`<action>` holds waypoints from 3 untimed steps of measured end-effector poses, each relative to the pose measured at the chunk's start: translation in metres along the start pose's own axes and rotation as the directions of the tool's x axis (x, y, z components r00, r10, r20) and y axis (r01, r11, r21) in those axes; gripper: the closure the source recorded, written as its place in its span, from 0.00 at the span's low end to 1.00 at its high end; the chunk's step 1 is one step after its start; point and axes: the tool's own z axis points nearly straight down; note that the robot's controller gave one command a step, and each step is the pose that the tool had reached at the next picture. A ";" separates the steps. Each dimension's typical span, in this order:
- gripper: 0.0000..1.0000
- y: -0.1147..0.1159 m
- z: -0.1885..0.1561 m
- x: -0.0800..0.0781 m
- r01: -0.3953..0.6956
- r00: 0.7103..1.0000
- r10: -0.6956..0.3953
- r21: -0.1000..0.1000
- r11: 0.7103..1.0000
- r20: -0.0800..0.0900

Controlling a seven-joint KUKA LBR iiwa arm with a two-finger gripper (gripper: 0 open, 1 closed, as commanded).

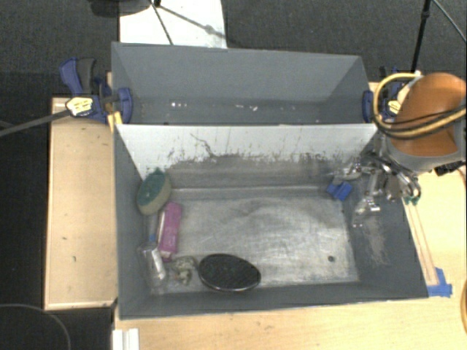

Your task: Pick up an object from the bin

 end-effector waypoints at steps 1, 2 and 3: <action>0.00 0.015 0.036 -0.009 -0.090 0.996 0.090 -0.015 0.996 0.018; 0.00 0.006 -0.008 0.000 -0.123 0.992 0.123 -0.001 0.992 0.002; 0.00 0.008 0.044 0.001 -0.344 0.939 0.344 -0.001 0.939 -0.005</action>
Offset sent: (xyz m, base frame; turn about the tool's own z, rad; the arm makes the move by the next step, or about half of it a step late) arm -0.0018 0.0061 -0.0459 0.0979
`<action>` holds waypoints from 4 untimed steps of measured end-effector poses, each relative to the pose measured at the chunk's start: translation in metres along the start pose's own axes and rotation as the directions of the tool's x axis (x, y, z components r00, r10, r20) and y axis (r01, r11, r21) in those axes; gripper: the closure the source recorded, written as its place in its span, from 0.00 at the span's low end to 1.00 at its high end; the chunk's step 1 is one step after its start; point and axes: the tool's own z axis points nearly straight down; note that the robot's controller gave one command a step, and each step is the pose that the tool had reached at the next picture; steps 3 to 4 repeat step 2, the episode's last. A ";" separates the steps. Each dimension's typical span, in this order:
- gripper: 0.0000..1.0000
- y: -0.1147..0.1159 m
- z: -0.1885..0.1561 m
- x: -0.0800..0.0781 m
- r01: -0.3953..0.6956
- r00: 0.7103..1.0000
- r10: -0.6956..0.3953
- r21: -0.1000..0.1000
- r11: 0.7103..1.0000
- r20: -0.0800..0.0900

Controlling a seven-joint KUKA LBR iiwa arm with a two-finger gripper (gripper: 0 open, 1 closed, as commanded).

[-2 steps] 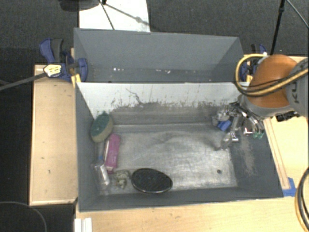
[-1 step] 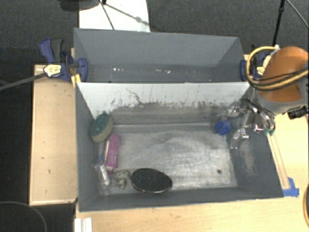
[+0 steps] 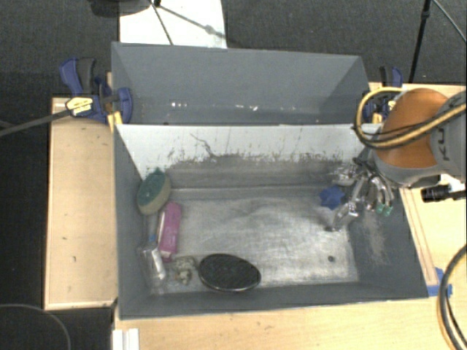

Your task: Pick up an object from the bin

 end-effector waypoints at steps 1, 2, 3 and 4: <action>1.00 -0.001 -0.003 -0.002 0.003 1.000 -0.003 0.001 1.000 0.006; 1.00 0.026 -0.166 0.022 0.060 0.998 -0.060 0.000 0.998 0.008; 1.00 0.026 -0.166 0.022 0.060 0.998 -0.060 0.000 0.998 0.008; 1.00 0.026 -0.166 0.022 0.060 0.998 -0.060 0.000 0.998 0.008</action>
Offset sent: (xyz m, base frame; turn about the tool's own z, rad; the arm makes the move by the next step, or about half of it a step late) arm 0.0000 0.0000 0.0000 0.0000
